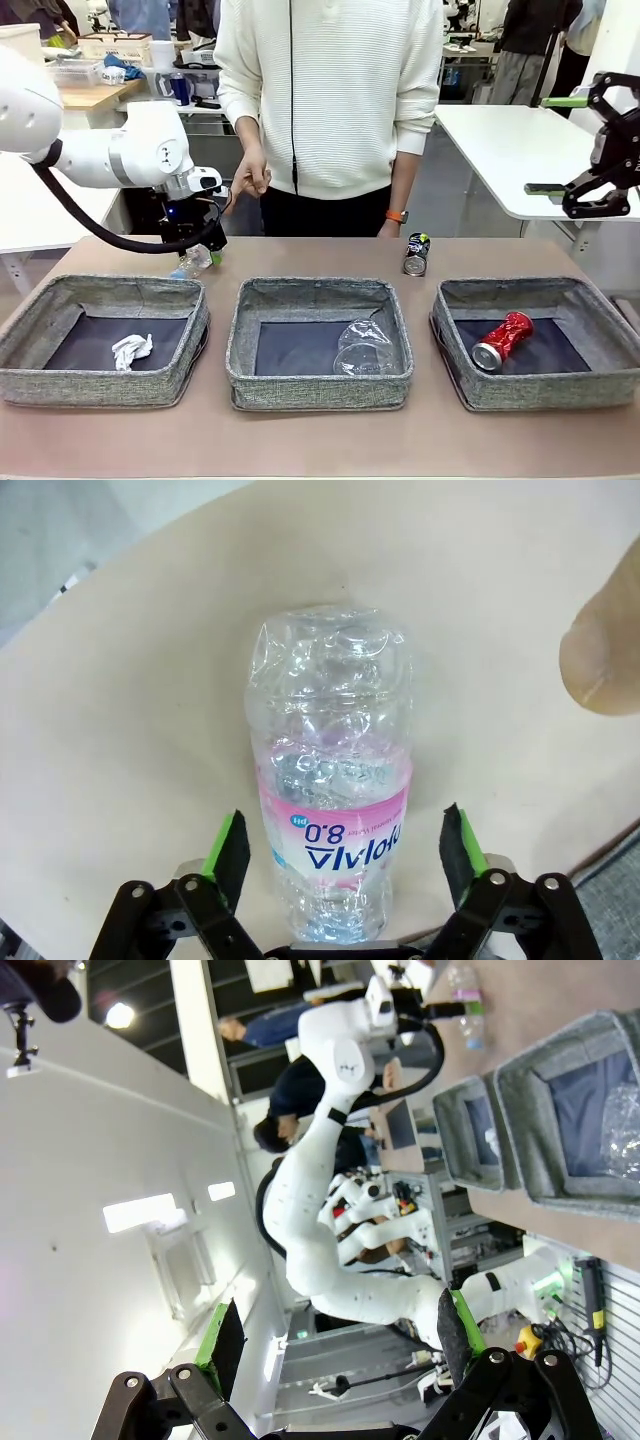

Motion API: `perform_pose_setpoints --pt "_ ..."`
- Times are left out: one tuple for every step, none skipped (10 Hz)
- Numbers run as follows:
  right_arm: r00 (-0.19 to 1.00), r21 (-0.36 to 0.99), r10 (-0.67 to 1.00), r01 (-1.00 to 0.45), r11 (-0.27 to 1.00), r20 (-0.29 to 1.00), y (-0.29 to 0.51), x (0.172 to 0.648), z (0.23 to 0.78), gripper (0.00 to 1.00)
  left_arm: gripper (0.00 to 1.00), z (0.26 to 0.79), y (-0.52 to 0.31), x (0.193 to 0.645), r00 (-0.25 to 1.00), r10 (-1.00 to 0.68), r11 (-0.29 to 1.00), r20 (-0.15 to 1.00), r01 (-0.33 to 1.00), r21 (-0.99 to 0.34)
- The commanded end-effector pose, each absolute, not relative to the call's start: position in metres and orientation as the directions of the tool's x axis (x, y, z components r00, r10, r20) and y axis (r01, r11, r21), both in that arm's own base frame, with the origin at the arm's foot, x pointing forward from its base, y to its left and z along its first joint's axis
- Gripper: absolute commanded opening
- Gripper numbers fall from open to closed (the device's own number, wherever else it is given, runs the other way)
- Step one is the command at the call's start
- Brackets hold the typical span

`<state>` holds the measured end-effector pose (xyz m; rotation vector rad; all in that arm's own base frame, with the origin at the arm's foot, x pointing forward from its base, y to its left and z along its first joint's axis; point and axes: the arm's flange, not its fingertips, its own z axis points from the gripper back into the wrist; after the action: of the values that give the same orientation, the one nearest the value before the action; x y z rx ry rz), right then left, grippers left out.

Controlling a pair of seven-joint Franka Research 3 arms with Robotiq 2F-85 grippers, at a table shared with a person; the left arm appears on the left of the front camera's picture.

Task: Sort the waste into the appropriate baskets.
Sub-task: Pick up the waste item pointed out by the person.

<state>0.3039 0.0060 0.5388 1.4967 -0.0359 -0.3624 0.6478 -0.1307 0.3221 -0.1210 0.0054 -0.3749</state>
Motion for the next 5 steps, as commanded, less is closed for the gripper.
perform_pose_setpoints --pt "0.952 0.982 -0.249 0.190 0.016 -0.180 0.0080 0.3055 0.5403 1.00 0.41 0.3275 -0.1299 0.6514 0.936 -0.350 0.934 0.024 0.351 -0.074" --pt "0.952 0.982 -0.249 0.190 0.016 -0.180 0.0080 0.3055 0.5403 1.00 0.06 0.3269 -0.1317 0.6504 0.936 -0.351 0.934 0.025 0.352 -0.064" --pt "0.952 0.982 -0.249 0.190 0.016 -0.180 0.0080 0.3055 0.5403 1.00 0.00 0.3258 -0.1310 0.6490 0.936 -0.352 0.934 0.026 0.353 -0.063" --pt "0.952 0.982 -0.249 0.190 0.016 -0.180 0.0080 0.3055 0.5403 1.00 0.00 0.3248 -0.1300 0.6474 0.937 -0.349 0.935 0.024 0.350 -0.063" --pt "0.952 0.982 -0.249 0.190 0.016 -0.180 0.0080 0.3055 0.5403 1.00 0.00 0.3237 -0.1289 0.6463 0.937 -0.347 0.935 0.025 0.348 -0.062"
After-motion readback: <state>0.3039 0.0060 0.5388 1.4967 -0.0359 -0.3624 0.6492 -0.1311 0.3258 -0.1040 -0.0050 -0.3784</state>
